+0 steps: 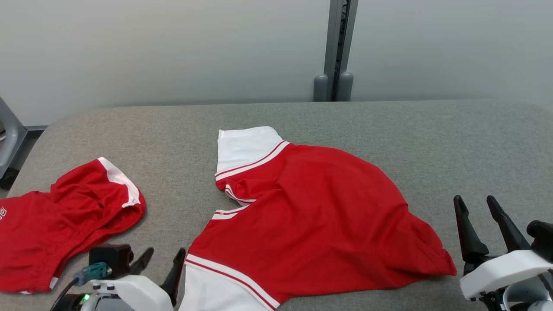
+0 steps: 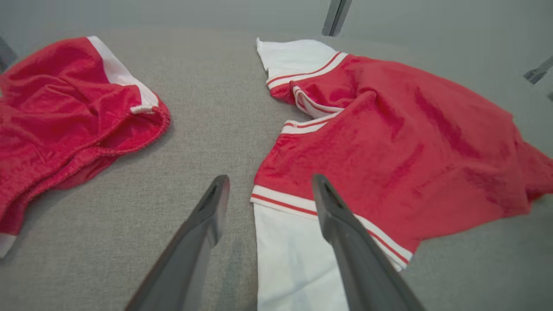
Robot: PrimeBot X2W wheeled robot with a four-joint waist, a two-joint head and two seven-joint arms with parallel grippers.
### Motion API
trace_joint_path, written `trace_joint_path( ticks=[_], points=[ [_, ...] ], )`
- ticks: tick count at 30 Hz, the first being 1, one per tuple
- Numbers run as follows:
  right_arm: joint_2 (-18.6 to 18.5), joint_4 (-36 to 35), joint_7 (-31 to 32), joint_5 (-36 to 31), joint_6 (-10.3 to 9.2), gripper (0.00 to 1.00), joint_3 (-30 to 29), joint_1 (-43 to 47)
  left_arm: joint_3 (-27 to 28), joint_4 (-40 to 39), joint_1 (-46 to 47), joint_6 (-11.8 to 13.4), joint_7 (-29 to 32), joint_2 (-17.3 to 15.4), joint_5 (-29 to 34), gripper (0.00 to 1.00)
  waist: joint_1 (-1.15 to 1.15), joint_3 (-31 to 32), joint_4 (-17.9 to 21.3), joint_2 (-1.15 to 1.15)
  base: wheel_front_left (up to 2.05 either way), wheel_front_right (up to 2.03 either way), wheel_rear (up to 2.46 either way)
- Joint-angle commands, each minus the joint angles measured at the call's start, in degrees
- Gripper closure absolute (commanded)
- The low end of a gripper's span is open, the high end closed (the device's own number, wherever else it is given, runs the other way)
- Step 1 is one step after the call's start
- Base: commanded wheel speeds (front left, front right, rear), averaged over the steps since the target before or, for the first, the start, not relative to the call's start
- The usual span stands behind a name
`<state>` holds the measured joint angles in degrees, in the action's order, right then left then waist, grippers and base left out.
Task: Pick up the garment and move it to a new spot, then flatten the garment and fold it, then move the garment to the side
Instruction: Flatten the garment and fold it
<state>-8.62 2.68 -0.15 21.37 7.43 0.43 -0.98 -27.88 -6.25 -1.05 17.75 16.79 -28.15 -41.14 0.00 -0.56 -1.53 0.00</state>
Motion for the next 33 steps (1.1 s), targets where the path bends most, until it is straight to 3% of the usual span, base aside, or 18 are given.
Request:
trace_joint_path(
  ticks=[1, 9, 27, 30, 31, 32, 33],
  points=[
    [-0.33, 0.17, 0.06, 0.35, 0.11, 0.0, -0.02, 0.28, 1.03, -0.07, 0.83, 0.49, -2.97, 0.46, 1.08, 0.0, 0.0, 0.22, 0.05, 0.0, 0.0, 0.0, 0.0],
    [-1.31, 3.31, 1.89, 1.08, 0.11, 0.0, 1.42, -1.82, 2.25, 1.59, 1.79, -1.41, -13.18, 2.77, 3.01, 0.0, 0.0, 0.82, -0.48, 0.0, 0.0, 0.0, 0.0],
    [-6.72, 28.68, 21.58, 12.6, 0.11, 0.0, 8.46, -19.61, 0.38, 5.56, 5.55, -4.05, -13.7, 4.64, 2.38, 0.0, 0.0, -3.58, -7.88, 0.0, 0.0, 0.0, 0.0],
    [-7.44, 30.84, 24.33, 14.18, 0.11, 0.39, 9.03, -21.13, 0.17, 5.86, 5.82, -4.08, -13.62, 4.74, 2.28, 0.0, 0.0, -3.88, -8.66, 0.0, 0.0, 0.0, 0.0],
    [-7.44, 31.08, 24.78, 14.67, 0.11, 0.59, 9.36, -21.47, 0.09, 5.98, 5.97, -4.13, -13.61, 4.79, 2.29, 0.0, 0.0, -3.95, -8.88, 0.0, 0.0, 0.0, 0.0],
    [-7.45, 31.3, 24.89, 15.07, 0.11, 0.94, 9.63, -21.82, 0.05, 6.09, 6.03, -4.18, -13.6, 4.82, 2.27, 0.0, 0.0, -3.99, -9.06, 0.0, 0.0, 0.0, 0.0],
    [-7.61, 31.45, 24.95, 15.38, 0.11, 1.0, 9.75, -22.13, -0.03, 6.17, 6.1, -4.22, -13.59, 4.85, 2.23, 0.0, 0.0, -4.05, -9.23, 0.0, 0.0, 0.0, 0.0]
  ],
)
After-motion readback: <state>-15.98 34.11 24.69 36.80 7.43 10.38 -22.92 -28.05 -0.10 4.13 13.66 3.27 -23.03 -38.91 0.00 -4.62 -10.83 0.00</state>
